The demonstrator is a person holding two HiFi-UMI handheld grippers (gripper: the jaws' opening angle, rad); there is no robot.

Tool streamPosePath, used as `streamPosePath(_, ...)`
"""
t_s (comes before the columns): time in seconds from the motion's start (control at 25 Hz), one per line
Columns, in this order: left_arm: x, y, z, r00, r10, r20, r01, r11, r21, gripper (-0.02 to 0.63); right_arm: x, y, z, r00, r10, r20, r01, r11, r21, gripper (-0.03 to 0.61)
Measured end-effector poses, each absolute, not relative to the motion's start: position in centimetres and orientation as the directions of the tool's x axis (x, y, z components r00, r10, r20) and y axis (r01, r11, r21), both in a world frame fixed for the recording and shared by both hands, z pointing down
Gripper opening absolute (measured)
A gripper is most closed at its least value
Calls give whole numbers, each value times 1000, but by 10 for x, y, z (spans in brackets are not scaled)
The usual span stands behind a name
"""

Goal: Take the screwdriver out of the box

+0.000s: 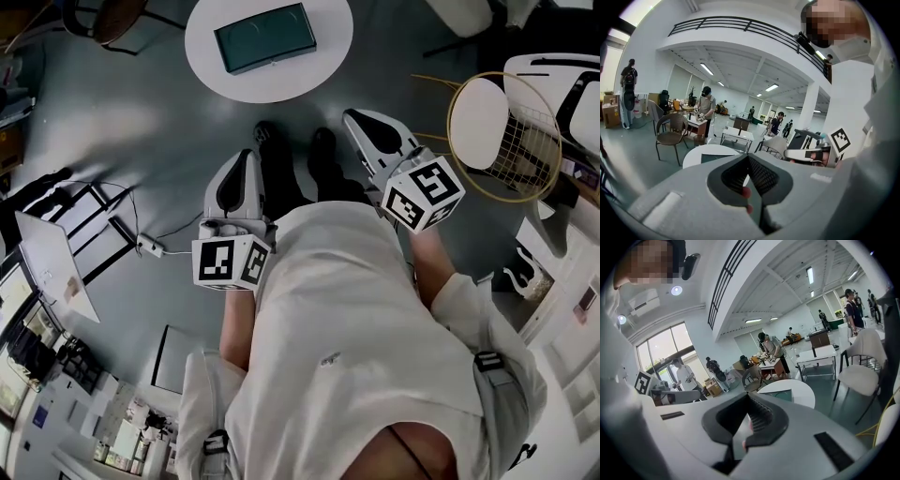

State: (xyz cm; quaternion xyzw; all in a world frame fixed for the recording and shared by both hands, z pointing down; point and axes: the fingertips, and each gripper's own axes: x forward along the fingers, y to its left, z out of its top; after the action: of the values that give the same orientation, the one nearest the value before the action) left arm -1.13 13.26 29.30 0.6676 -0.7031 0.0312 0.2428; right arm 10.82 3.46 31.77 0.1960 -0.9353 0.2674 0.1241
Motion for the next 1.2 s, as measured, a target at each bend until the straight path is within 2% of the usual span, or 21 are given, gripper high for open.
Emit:
streamPosePath(0.2,-34,119,297,19,-925,380,-959,90,267,9,95,26,317,-881,-322,345,-453,782,-427,6)
streamPosePath(0.56,-66,52,284,129,-931,343,-971,-49,232,9,65,1,311,-842,-386,376,-519,768,-376,6)
streamPosePath(0.92,-123,-3,301,237,-880,413,-966,-168,196,9,11,-20,330,-789,-400,467,-580,737,-347,6)
streamPosePath(1.04,-132,-15,312,278,-845,456,-960,-238,145,9,-1,-19,341,-760,-401,512,-607,719,-338,6)
streamPosePath(1.2,-139,-31,333,377,-777,504,-925,-341,166,9,-13,-19,356,-707,-429,563,-665,673,-322,6)
